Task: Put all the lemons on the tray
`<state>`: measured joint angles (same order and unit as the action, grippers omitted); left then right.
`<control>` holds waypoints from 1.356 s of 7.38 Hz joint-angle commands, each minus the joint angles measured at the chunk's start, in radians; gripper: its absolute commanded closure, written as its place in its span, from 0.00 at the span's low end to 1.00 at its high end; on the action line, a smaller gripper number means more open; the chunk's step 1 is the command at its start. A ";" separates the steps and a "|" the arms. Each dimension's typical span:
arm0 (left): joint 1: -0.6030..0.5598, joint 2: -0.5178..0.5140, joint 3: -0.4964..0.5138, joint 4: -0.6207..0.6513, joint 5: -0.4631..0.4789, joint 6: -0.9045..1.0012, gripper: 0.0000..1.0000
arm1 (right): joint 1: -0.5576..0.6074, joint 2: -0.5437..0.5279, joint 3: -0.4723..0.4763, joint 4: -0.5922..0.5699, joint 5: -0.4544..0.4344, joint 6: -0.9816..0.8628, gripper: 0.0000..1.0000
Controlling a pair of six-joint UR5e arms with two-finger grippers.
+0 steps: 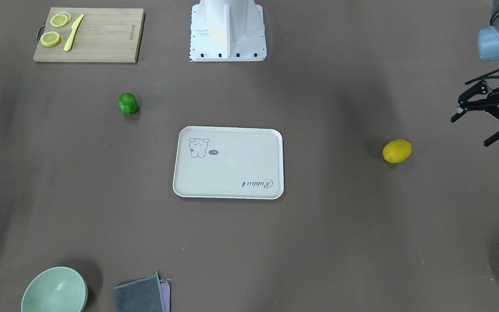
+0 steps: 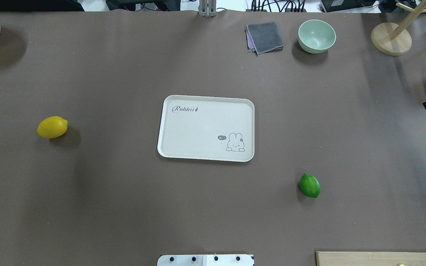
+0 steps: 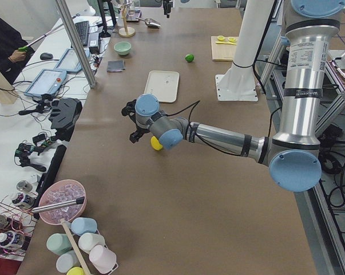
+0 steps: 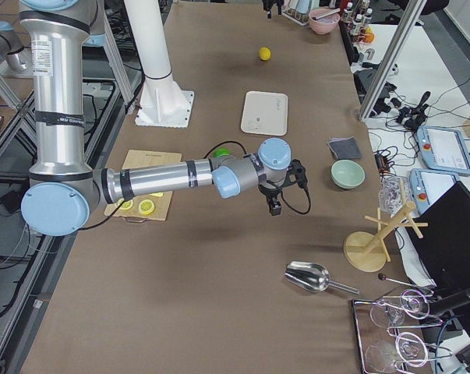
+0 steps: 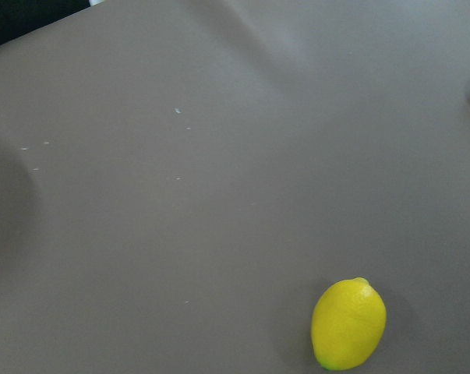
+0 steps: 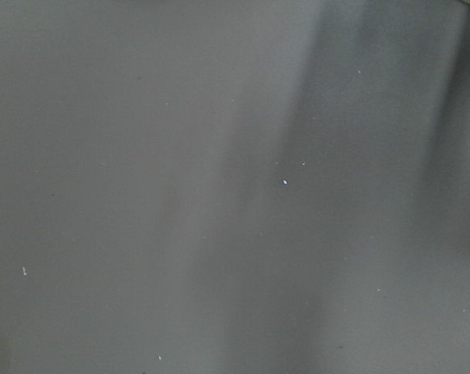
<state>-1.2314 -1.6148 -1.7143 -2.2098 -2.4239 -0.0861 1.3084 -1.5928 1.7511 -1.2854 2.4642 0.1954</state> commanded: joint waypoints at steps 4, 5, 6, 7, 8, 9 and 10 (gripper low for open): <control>0.225 -0.076 0.102 -0.131 0.204 0.002 0.03 | -0.096 0.045 0.007 0.149 -0.045 0.050 0.00; 0.240 -0.095 0.135 -0.139 0.215 0.000 0.03 | -0.116 0.050 0.010 0.149 -0.045 0.058 0.00; 0.240 -0.097 0.146 -0.140 0.215 0.002 0.03 | -0.129 0.068 0.010 0.147 -0.047 0.091 0.00; 0.240 -0.097 0.162 -0.142 0.215 0.002 0.03 | -0.152 0.079 0.011 0.149 -0.047 0.093 0.00; 0.240 -0.097 0.169 -0.142 0.215 0.000 0.03 | -0.175 0.085 0.013 0.147 -0.047 0.096 0.00; 0.243 -0.097 0.171 -0.142 0.210 -0.001 0.03 | -0.181 0.085 0.021 0.147 -0.045 0.101 0.00; 0.263 -0.097 0.171 -0.142 0.207 -0.003 0.03 | -0.196 0.086 0.024 0.147 -0.048 0.131 0.00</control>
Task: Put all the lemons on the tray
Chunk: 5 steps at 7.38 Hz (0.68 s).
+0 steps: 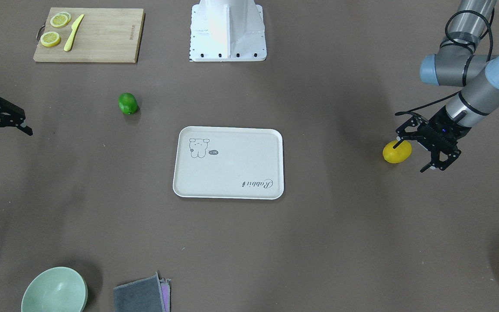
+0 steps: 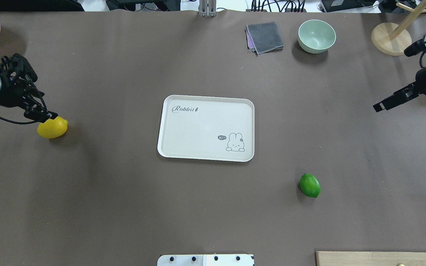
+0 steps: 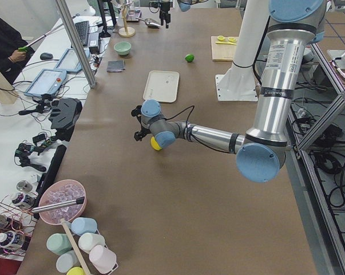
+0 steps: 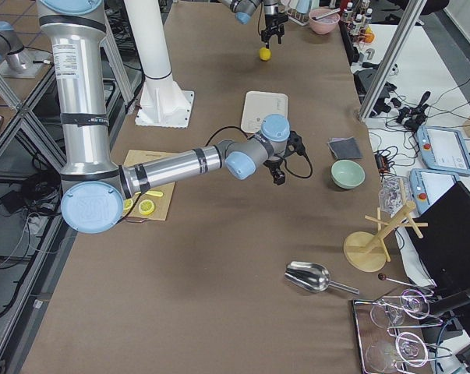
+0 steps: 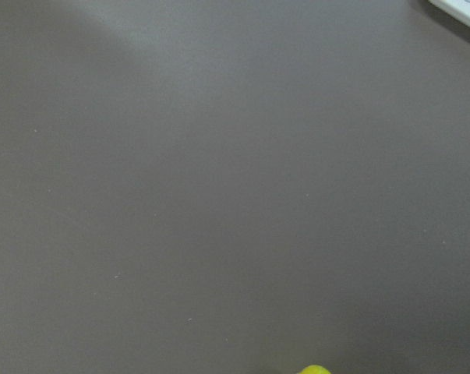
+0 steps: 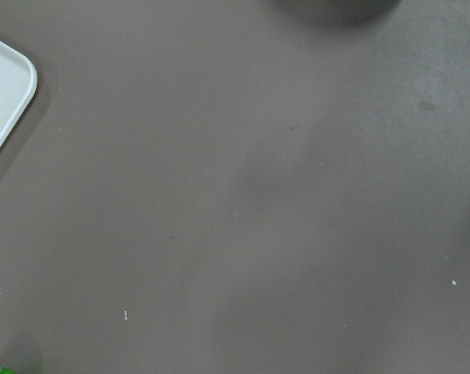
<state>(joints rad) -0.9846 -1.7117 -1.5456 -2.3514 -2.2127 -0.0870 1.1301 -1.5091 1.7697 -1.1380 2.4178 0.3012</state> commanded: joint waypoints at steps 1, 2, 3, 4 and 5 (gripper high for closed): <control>0.026 0.000 0.004 0.000 -0.004 -0.002 0.03 | -0.033 0.015 0.007 0.000 0.000 0.036 0.00; 0.037 0.000 0.005 0.000 -0.001 -0.003 0.03 | -0.042 0.015 0.007 0.000 -0.002 0.038 0.00; 0.046 0.001 0.015 0.000 0.002 -0.002 0.03 | -0.056 0.021 0.011 0.000 -0.002 0.080 0.00; 0.047 0.000 0.039 -0.020 0.002 -0.002 0.03 | -0.078 0.038 0.013 0.000 -0.005 0.108 0.00; 0.055 0.000 0.095 -0.085 0.002 -0.002 0.03 | -0.093 0.050 0.013 -0.002 -0.005 0.108 0.00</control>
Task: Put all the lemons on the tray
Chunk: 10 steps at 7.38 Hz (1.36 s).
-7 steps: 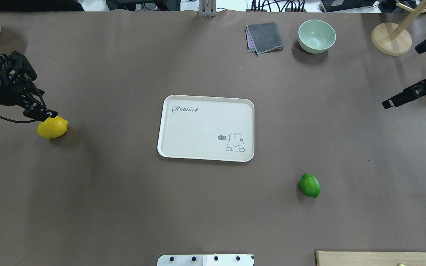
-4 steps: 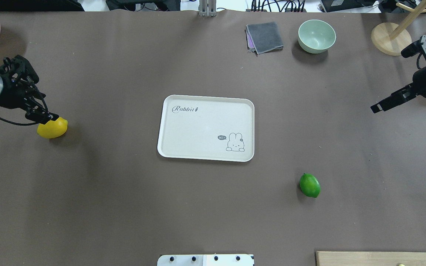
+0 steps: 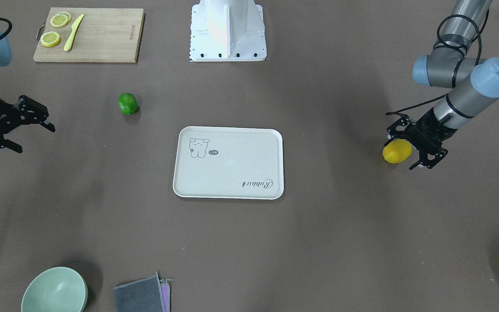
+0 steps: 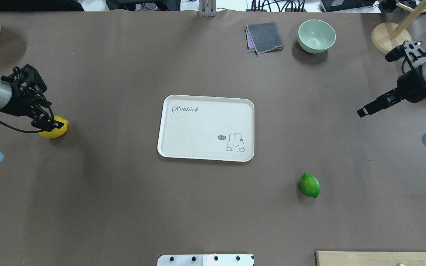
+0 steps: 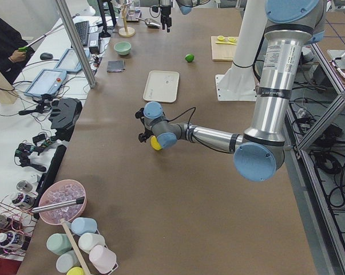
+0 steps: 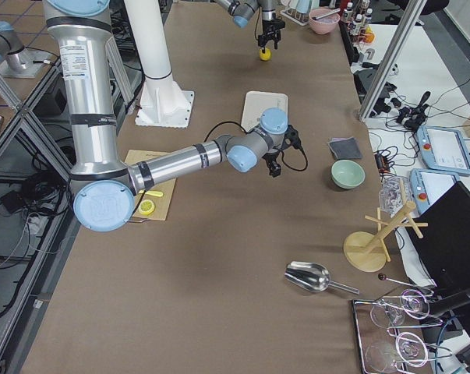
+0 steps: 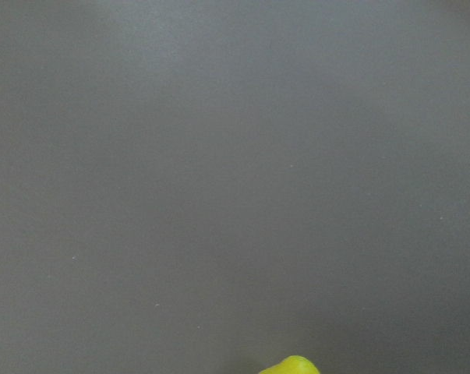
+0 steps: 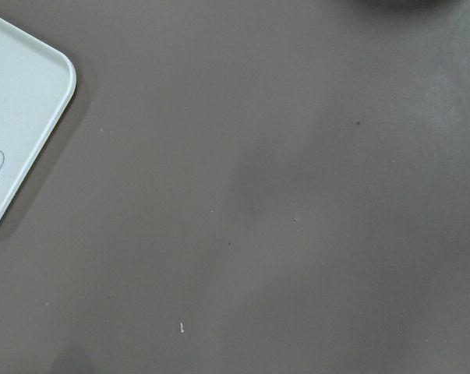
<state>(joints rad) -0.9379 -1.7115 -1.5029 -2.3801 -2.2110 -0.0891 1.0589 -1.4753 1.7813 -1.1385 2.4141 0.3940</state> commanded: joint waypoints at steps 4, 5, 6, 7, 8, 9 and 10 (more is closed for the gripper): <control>0.013 0.003 0.084 -0.111 -0.010 -0.004 0.23 | -0.037 0.018 0.009 0.000 -0.018 0.034 0.00; 0.013 0.009 0.089 -0.102 -0.031 -0.021 0.75 | -0.037 0.020 0.010 -0.001 -0.016 0.051 0.00; 0.011 0.010 0.090 -0.111 -0.105 -0.193 1.00 | -0.036 0.035 0.010 -0.007 -0.013 0.052 0.00; 0.010 0.010 0.040 -0.113 -0.183 -0.347 1.00 | -0.039 0.050 0.012 -0.009 -0.009 0.086 0.00; 0.010 0.006 -0.009 -0.105 -0.200 -0.450 1.00 | -0.065 0.064 0.027 -0.009 -0.016 0.138 0.00; 0.010 -0.006 -0.017 -0.103 -0.199 -0.483 1.00 | -0.092 0.073 0.041 -0.009 -0.047 0.158 0.00; 0.010 -0.035 -0.019 -0.102 -0.199 -0.513 1.00 | -0.140 0.075 0.053 -0.003 -0.119 0.163 0.00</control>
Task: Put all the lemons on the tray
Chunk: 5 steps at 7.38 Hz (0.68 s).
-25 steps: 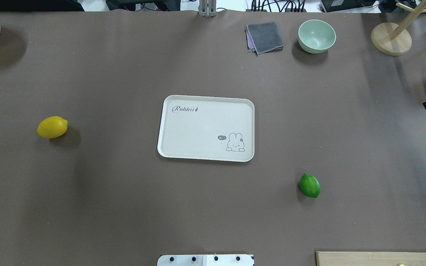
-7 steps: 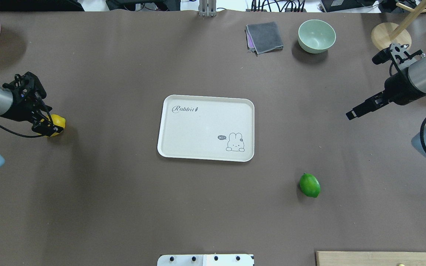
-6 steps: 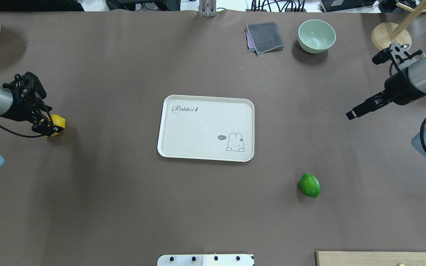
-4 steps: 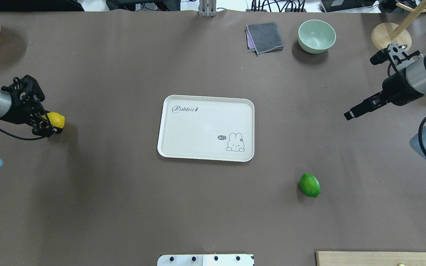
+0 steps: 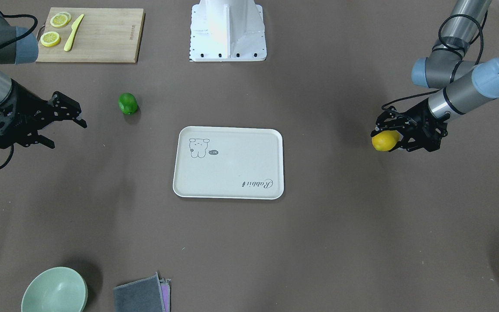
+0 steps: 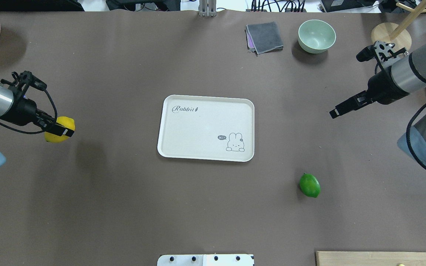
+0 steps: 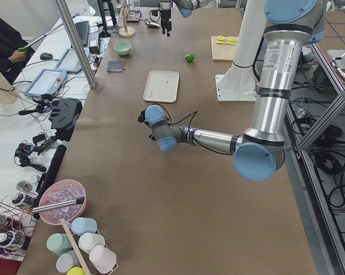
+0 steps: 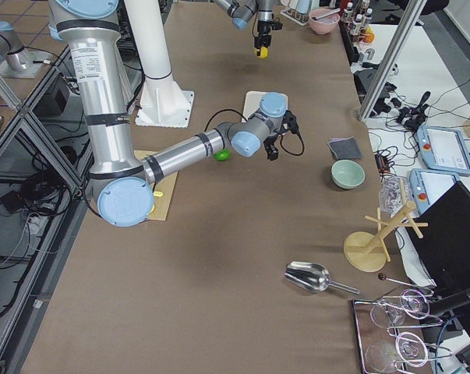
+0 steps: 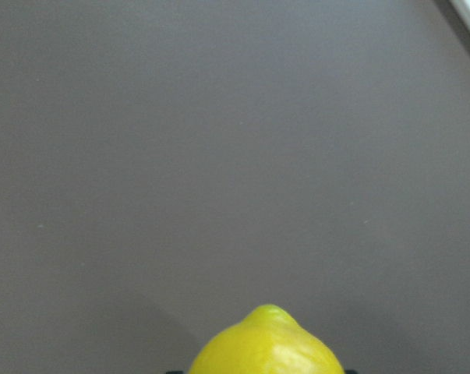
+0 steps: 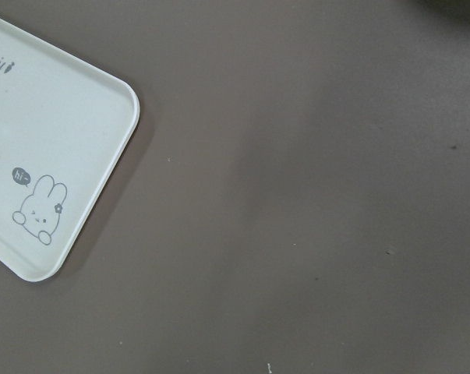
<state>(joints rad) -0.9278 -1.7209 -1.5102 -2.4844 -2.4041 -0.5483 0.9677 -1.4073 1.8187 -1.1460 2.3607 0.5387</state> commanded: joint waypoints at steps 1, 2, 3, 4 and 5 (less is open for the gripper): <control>0.000 -0.058 -0.009 0.008 -0.004 -0.096 1.00 | -0.107 0.016 0.030 0.006 -0.134 0.032 0.00; 0.000 -0.093 -0.008 0.027 -0.001 -0.140 1.00 | -0.172 0.022 0.049 0.008 -0.187 0.105 0.00; -0.002 -0.132 -0.008 0.068 0.002 -0.171 1.00 | -0.237 0.021 0.066 0.006 -0.248 0.242 0.00; -0.003 -0.159 -0.008 0.108 0.009 -0.180 1.00 | -0.269 0.008 0.080 0.002 -0.268 0.323 0.00; -0.002 -0.211 -0.008 0.131 0.032 -0.290 1.00 | -0.285 -0.004 0.080 -0.001 -0.274 0.330 0.00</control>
<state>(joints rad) -0.9299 -1.8775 -1.5187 -2.3894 -2.3921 -0.7457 0.7166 -1.3977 1.8913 -1.1434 2.1084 0.8168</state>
